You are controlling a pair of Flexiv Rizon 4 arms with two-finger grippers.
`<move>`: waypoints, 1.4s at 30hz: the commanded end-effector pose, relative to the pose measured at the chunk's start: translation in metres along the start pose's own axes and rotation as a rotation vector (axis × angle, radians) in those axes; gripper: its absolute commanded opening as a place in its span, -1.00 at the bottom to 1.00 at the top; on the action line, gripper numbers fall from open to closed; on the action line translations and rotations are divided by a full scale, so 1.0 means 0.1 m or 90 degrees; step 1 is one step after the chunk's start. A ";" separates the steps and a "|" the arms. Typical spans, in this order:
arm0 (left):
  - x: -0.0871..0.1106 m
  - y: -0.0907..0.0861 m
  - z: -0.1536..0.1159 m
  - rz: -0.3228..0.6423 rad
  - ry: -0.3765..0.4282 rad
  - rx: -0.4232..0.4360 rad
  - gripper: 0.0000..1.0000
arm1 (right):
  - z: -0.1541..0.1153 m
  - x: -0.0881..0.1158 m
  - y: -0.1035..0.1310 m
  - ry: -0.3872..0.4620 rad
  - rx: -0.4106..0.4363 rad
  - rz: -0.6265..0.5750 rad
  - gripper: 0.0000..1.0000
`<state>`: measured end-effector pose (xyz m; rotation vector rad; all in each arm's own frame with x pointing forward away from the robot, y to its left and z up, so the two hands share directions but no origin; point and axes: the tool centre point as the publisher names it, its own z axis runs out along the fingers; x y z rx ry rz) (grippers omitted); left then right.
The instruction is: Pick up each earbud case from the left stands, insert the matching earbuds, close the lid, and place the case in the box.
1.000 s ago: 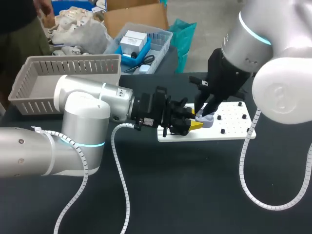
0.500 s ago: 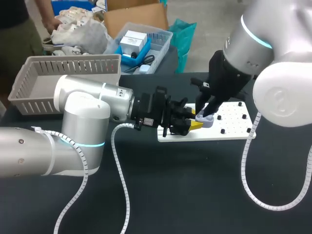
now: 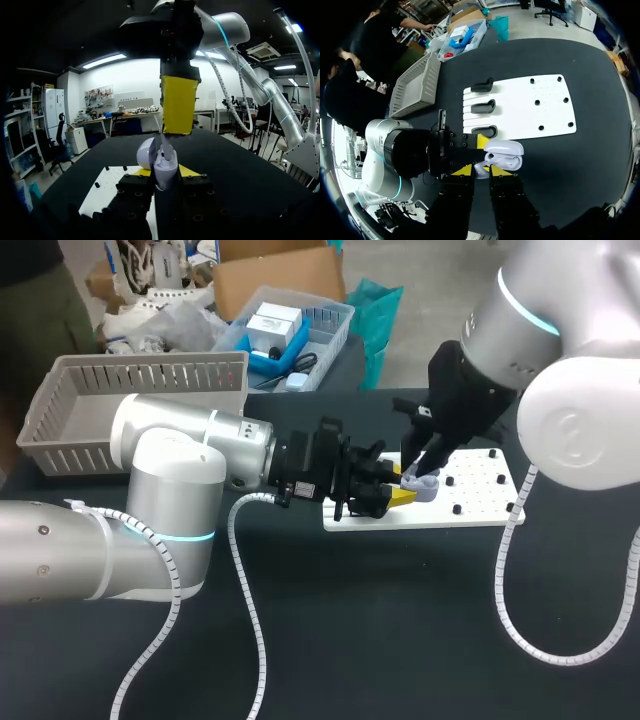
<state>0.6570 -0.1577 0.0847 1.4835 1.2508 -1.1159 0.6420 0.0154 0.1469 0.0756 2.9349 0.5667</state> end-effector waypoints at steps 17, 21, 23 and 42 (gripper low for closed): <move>0.00 -0.01 0.00 0.001 0.000 -0.002 -1.00 | 0.06 -0.06 -0.02 0.000 -0.004 0.015 -1.00; 0.00 -0.01 0.00 0.001 0.000 -0.002 -1.00 | 0.07 -0.07 -0.03 -0.001 -0.004 0.018 -1.00; 0.00 -0.01 0.00 0.001 0.000 -0.002 -1.00 | 0.07 -0.06 -0.03 0.000 -0.005 0.019 -1.00; 0.00 -0.01 0.00 0.001 0.000 -0.002 -1.00 | 0.09 -0.05 -0.06 -0.002 0.002 0.023 -1.00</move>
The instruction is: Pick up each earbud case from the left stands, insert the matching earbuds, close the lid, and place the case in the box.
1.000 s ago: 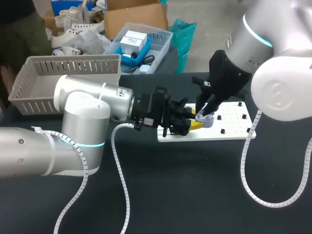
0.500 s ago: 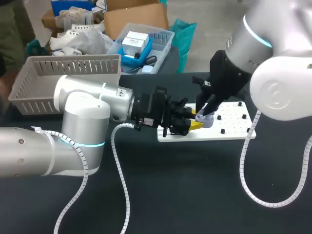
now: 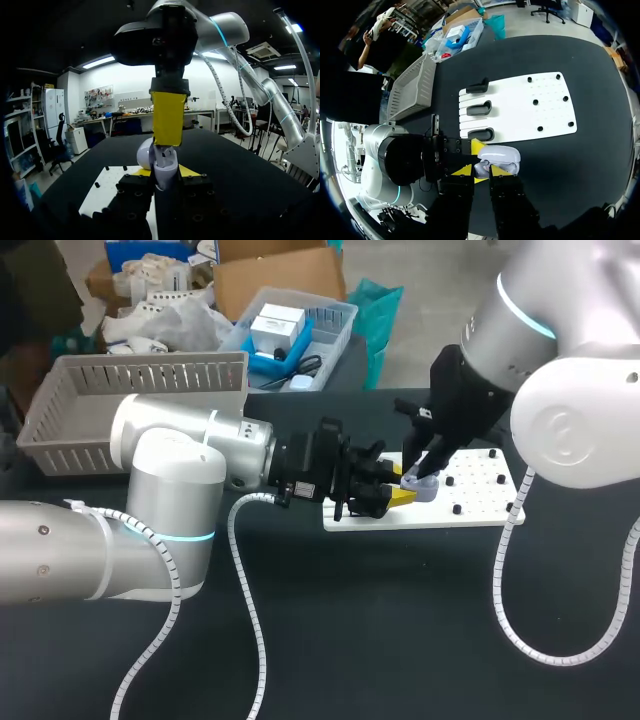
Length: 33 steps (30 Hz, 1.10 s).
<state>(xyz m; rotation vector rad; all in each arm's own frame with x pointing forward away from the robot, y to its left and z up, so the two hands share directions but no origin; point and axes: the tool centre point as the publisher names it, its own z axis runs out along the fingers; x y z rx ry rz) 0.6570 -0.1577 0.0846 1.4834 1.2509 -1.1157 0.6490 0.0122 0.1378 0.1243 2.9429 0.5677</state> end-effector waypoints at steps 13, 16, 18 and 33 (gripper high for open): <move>0.00 -0.01 0.00 0.001 0.000 -0.002 -1.00 | 0.04 0.01 -0.01 0.000 -0.002 0.001 -1.00; 0.00 -0.01 0.00 0.001 0.000 -0.002 -1.00 | 0.05 0.01 -0.01 0.003 0.003 0.005 -0.87; 0.00 -0.01 0.00 0.001 0.000 -0.002 -1.00 | 0.06 0.01 -0.01 0.004 0.005 0.006 -0.55; 0.00 -0.01 0.00 0.001 0.000 -0.002 -1.00 | -0.04 0.09 0.05 0.009 -0.005 0.005 -0.40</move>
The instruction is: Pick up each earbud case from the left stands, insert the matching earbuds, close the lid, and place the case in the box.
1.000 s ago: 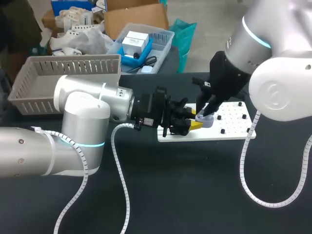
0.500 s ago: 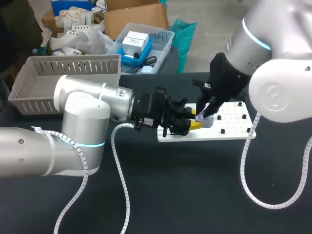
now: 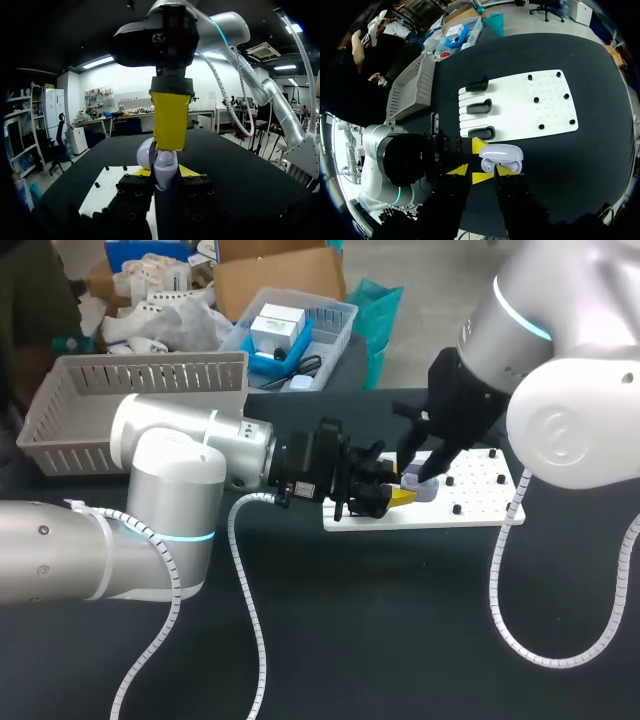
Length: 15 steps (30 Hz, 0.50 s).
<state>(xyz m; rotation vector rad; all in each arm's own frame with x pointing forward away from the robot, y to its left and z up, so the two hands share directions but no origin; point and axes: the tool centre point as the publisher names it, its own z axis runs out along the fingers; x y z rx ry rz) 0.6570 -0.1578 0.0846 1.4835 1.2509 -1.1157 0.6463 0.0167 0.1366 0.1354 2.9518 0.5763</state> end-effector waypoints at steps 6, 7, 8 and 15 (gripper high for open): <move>0.00 -0.01 0.00 0.001 0.000 -0.002 -1.00 | -0.18 0.11 0.03 -0.020 -0.005 -0.002 -0.22; 0.00 -0.01 0.00 0.001 0.000 -0.002 -1.00 | -0.19 0.10 0.02 -0.028 -0.002 0.004 -0.18; 0.00 -0.01 0.00 0.001 0.000 -0.002 -1.00 | -0.20 0.08 0.00 -0.036 0.004 0.010 -0.15; 0.00 -0.01 0.00 0.001 0.000 -0.002 -1.00 | -0.17 -0.02 -0.09 -0.063 0.013 0.060 0.85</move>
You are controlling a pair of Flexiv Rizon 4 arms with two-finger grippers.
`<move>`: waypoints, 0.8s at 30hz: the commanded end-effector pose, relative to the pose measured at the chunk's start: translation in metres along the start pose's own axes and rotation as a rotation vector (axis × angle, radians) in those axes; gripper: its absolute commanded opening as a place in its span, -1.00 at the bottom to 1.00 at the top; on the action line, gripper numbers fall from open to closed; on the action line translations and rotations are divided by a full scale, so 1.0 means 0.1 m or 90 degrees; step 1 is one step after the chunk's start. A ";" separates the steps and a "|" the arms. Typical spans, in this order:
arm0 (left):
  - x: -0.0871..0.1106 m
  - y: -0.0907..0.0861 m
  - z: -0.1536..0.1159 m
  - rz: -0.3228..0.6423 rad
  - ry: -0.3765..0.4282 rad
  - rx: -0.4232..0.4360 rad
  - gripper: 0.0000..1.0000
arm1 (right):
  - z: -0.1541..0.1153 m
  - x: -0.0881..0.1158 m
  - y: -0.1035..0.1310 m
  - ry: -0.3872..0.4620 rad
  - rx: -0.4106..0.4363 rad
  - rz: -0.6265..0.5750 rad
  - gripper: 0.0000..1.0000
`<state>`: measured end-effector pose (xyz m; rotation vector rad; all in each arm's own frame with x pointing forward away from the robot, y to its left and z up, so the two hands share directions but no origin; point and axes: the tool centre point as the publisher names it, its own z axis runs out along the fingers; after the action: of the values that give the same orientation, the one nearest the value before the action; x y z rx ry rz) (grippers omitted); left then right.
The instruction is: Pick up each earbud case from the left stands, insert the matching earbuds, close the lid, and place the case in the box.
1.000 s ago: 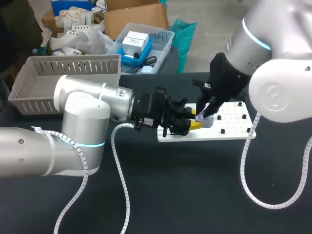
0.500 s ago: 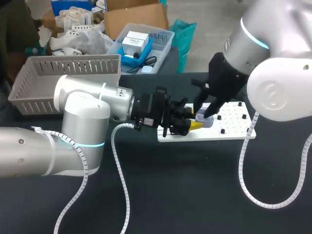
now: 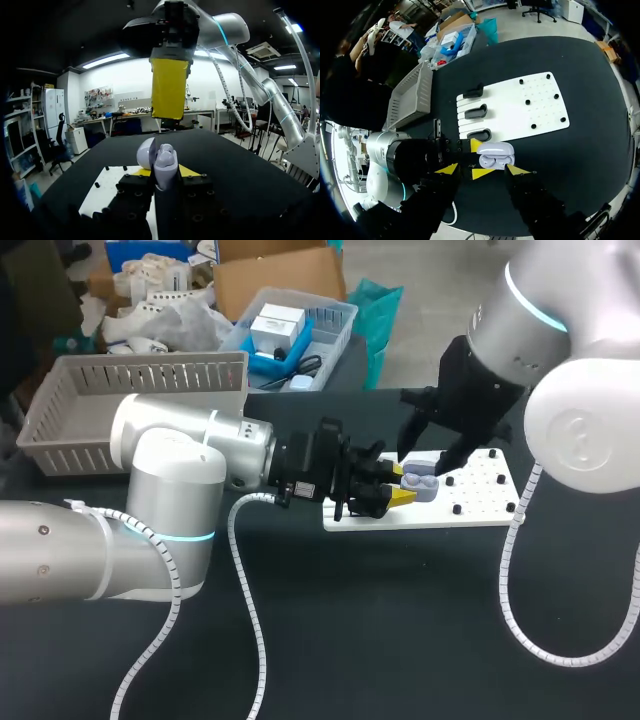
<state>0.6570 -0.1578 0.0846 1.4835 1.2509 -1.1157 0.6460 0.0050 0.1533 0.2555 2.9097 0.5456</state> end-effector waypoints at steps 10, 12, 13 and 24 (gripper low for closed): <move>0.00 -0.01 0.00 0.001 0.000 -0.002 -1.00 | 0.06 -0.14 -0.14 -0.052 0.003 0.078 1.00; 0.00 -0.01 0.00 0.001 0.000 -0.002 -1.00 | 0.08 -0.17 -0.17 -0.054 0.007 0.089 1.00; 0.00 -0.01 0.00 0.001 0.000 -0.002 -1.00 | 0.09 -0.18 -0.19 -0.056 0.011 0.095 1.00; 0.00 -0.01 0.00 0.001 0.000 -0.002 -1.00 | 0.18 -0.31 -0.35 -0.057 0.036 0.142 1.00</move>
<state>0.6570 -0.1578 0.0847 1.4835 1.2509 -1.1157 0.6718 -0.0287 0.1308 0.5950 2.8326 0.4791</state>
